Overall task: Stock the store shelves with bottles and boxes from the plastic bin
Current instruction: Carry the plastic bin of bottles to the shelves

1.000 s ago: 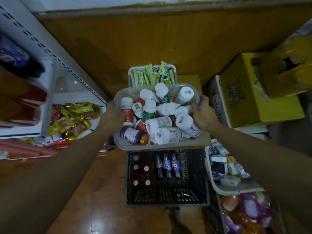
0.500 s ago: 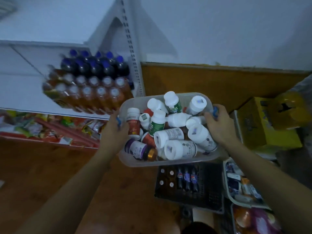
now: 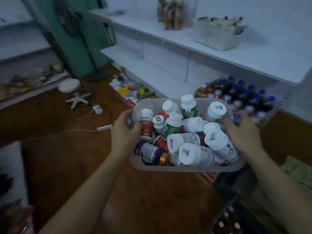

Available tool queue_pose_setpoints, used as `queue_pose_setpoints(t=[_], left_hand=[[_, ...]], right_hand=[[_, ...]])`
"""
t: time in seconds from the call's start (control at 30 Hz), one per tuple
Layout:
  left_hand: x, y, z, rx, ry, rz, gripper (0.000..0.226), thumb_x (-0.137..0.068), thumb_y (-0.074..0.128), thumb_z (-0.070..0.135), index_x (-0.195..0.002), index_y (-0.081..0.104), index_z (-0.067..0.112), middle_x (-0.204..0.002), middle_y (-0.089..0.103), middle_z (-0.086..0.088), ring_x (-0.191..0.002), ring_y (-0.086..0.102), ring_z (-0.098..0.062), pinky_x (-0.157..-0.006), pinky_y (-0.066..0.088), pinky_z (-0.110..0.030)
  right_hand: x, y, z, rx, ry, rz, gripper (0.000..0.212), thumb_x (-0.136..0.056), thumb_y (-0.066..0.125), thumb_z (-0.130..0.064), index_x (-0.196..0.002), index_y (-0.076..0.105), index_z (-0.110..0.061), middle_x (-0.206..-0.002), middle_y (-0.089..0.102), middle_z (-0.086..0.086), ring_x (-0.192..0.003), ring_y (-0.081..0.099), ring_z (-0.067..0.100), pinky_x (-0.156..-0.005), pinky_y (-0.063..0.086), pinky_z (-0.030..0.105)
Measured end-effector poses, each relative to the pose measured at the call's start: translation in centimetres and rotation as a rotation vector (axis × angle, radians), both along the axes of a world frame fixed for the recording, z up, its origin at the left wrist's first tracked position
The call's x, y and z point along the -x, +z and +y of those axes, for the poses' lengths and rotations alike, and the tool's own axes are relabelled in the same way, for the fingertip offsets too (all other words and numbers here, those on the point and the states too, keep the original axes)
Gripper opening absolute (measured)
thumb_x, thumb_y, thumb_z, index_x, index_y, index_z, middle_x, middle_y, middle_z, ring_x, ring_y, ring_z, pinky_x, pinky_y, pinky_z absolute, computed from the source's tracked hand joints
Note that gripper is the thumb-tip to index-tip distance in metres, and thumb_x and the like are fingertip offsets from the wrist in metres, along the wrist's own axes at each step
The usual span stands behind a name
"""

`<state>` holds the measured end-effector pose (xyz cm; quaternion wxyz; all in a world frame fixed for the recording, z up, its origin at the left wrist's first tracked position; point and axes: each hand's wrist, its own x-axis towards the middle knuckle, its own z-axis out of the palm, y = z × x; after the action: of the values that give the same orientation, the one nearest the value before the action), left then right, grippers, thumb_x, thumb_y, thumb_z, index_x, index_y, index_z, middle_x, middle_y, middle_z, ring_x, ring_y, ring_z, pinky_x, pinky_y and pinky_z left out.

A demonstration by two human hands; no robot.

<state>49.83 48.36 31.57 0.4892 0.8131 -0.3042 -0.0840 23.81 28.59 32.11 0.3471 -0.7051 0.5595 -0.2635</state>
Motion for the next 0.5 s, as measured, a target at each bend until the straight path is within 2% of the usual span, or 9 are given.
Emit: queue_pose_setpoints(t=[0.07,0.17,0.27,0.37,0.47,0.5], left_hand=[[-3.7,1.0,4.6,0.021,0.148,0.006,0.041,-0.092,0.062,0.029,-0.133,0.058,0.029,-0.107,0.061,0.017,-0.09,0.059,0.004,-0.073,0.048,-0.017],[-8.0,2.0,11.3,0.045,0.35,0.043,0.041,-0.091,0.061,0.033,-0.132,0.058,0.034,-0.112,0.067,0.011,-0.096,0.066,-0.004,-0.08,0.058,-0.029],[-11.0,2.6,17.7,0.066,0.556,0.034,0.041,-0.091,0.061,0.031,-0.132,0.058,0.031,-0.11,0.068,0.008,-0.095,0.067,-0.008,-0.079,0.059,-0.03],[-13.1,3.3,22.9,0.054,0.739,0.008,0.043,-0.09,0.061,0.026,-0.133,0.059,0.026,-0.111,0.067,0.005,-0.098,0.066,-0.011,-0.077,0.055,-0.025],[-15.4,3.6,26.9,0.06,0.902,0.024,0.043,-0.089,0.061,0.027,-0.132,0.059,0.029,-0.112,0.069,0.001,-0.095,0.067,-0.013,-0.079,0.059,-0.033],[-16.4,3.6,27.9,0.057,0.953,0.02,0.043,-0.088,0.061,0.028,-0.131,0.059,0.029,-0.111,0.07,-0.001,-0.094,0.067,-0.013,-0.075,0.058,-0.03]], right_hand=[[-6.1,0.9,1.5,0.03,0.134,-0.019,0.044,-0.097,0.054,-0.042,-0.134,0.051,-0.019,-0.118,0.06,0.007,-0.106,0.057,0.032,-0.087,0.042,0.041],[-15.0,1.8,4.0,0.059,0.321,-0.038,0.041,-0.096,0.057,-0.043,-0.129,0.053,-0.019,-0.114,0.059,0.005,-0.098,0.054,0.026,-0.083,0.038,0.036],[-23.8,2.5,7.4,0.057,0.514,-0.068,0.033,-0.095,0.059,-0.044,-0.119,0.055,-0.022,-0.106,0.058,0.004,-0.097,0.054,0.029,-0.084,0.043,0.041],[-31.6,2.5,11.1,0.055,0.719,-0.082,0.027,-0.092,0.057,-0.049,-0.1,0.052,-0.023,-0.086,0.053,0.002,-0.085,0.053,0.028,-0.076,0.042,0.04],[-39.0,2.4,14.3,0.051,0.871,-0.098,0.034,-0.091,0.058,-0.049,-0.107,0.057,-0.019,-0.091,0.058,0.006,-0.088,0.056,0.032,-0.077,0.045,0.042],[-41.3,2.5,15.3,0.036,0.913,-0.094,0.031,-0.094,0.059,-0.044,-0.111,0.056,-0.018,-0.092,0.056,0.004,-0.09,0.054,0.032,-0.077,0.041,0.04]])
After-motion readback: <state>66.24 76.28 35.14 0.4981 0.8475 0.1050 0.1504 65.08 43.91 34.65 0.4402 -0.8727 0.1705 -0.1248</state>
